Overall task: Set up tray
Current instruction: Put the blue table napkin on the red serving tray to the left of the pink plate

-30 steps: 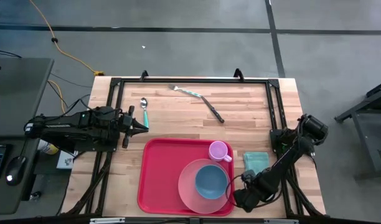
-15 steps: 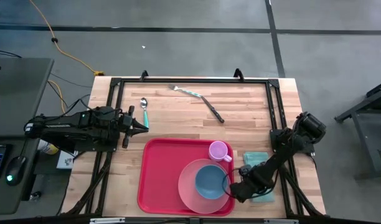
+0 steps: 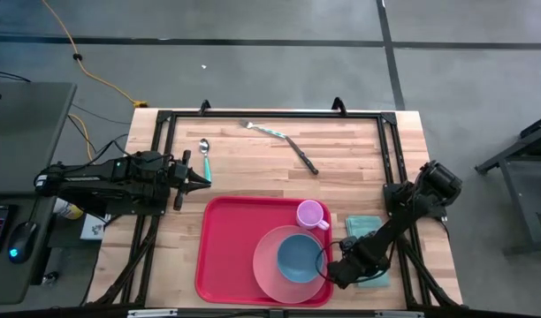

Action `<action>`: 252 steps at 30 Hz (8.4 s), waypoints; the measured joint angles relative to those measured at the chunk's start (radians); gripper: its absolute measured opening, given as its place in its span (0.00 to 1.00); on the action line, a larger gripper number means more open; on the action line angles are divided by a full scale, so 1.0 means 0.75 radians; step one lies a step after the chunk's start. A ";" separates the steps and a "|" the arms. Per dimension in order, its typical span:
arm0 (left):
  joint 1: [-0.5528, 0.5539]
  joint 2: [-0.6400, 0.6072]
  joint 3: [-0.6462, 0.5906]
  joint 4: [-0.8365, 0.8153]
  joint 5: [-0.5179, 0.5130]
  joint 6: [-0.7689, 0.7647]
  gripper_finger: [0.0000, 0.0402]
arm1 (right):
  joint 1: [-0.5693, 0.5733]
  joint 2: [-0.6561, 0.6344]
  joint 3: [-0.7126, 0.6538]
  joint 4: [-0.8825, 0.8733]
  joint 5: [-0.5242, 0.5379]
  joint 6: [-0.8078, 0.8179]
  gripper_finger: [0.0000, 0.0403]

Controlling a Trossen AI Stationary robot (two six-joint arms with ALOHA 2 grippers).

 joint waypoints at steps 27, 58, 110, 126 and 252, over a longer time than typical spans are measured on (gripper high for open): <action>0.000 0.000 0.000 -0.001 -0.001 0.000 0.17 | -0.001 0.043 0.003 0.051 -0.009 -0.014 0.32; 0.000 0.000 0.000 -0.029 -0.011 0.022 0.17 | -0.022 -0.010 -0.140 0.328 -0.024 -0.086 0.00; 0.000 0.000 0.000 -0.014 -0.013 0.019 0.17 | -0.119 -0.207 0.924 -1.158 0.690 -0.460 0.00; 0.000 0.000 0.000 -0.015 -0.013 0.011 0.17 | -0.287 -0.207 1.022 -1.156 0.960 -0.760 0.00; 0.000 0.000 0.000 0.011 0.089 -0.266 0.17 | -0.739 0.561 1.289 0.152 0.049 -1.555 0.00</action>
